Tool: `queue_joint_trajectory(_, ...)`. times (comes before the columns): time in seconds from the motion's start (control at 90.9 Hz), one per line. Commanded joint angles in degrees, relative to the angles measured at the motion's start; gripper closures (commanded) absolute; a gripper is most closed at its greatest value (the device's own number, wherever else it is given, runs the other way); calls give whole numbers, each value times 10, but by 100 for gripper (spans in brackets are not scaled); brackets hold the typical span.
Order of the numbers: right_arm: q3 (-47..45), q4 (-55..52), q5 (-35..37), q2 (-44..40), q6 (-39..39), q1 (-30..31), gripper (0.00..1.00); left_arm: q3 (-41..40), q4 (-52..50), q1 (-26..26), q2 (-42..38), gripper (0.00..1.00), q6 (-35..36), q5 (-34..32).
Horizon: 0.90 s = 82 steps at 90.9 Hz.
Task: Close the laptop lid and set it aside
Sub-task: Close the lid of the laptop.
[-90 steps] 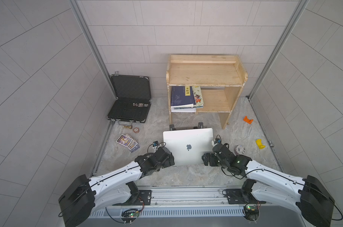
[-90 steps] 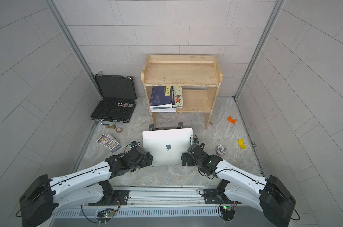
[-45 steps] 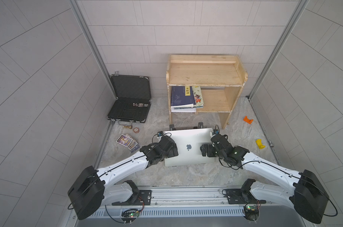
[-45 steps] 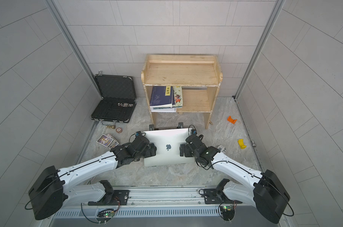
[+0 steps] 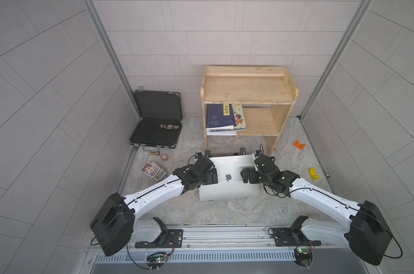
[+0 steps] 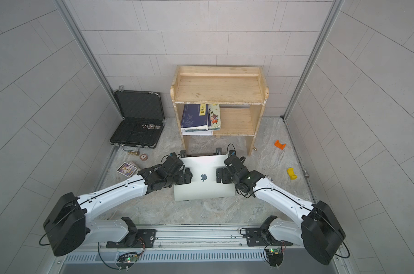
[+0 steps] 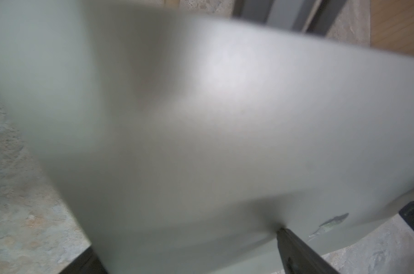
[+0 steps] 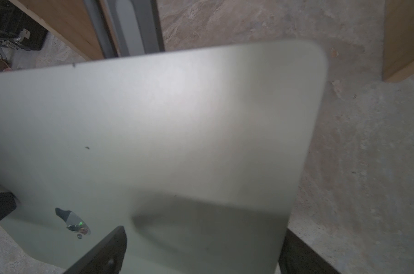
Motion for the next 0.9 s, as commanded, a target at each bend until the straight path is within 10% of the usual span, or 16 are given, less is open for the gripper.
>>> queue_joint_trajectory(0.0,27,15,-17,9,-16,1,0,24,22,6,16,0,17,-4)
queue_joint_trajectory(0.891,100,12,-52,47,-34,1,0,88,23,6,16,0,42,20)
